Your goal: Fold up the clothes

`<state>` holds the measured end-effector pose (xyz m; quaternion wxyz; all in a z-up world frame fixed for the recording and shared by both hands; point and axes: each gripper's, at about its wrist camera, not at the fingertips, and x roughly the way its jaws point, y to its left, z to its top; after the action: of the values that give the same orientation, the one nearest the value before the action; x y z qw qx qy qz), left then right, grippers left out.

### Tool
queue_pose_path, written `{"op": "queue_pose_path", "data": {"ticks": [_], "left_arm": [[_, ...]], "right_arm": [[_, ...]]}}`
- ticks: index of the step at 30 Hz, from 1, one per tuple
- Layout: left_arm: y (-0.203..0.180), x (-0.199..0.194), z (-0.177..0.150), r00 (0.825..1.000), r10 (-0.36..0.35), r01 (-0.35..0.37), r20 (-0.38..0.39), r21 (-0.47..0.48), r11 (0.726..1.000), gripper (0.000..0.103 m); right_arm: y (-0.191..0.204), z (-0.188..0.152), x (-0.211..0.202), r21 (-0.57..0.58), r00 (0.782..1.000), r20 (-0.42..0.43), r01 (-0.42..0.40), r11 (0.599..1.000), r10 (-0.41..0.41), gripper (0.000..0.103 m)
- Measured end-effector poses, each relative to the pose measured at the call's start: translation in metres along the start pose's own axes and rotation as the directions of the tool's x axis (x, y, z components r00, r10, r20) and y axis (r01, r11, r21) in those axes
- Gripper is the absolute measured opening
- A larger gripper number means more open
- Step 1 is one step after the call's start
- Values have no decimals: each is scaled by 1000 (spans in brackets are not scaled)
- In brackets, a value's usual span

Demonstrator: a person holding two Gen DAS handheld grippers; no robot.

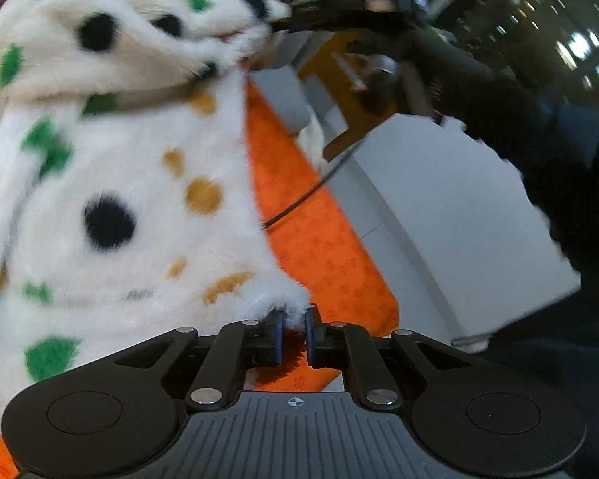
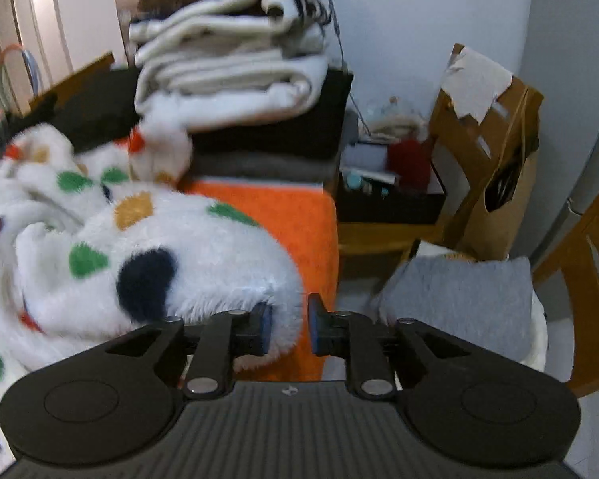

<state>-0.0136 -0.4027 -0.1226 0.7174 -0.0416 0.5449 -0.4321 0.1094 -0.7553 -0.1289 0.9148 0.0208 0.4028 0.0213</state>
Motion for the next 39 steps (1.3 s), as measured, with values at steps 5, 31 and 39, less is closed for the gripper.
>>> {"op": "queue_pose_path", "data": {"ticks": [5, 31, 39], "left_arm": [[14, -30, -9, 998, 46, -47, 46, 19, 999, 52], [184, -193, -86, 873, 410, -332, 265, -295, 896, 60], [206, -185, -64, 883, 377, -417, 278, 102, 903, 65]], "right_arm": [[1, -15, -22, 9, 999, 18, 38, 999, -38, 50], [172, -192, -197, 227, 998, -36, 66, 972, -59, 57], [239, -237, -191, 269, 998, -44, 51, 962, -41, 59]]}}
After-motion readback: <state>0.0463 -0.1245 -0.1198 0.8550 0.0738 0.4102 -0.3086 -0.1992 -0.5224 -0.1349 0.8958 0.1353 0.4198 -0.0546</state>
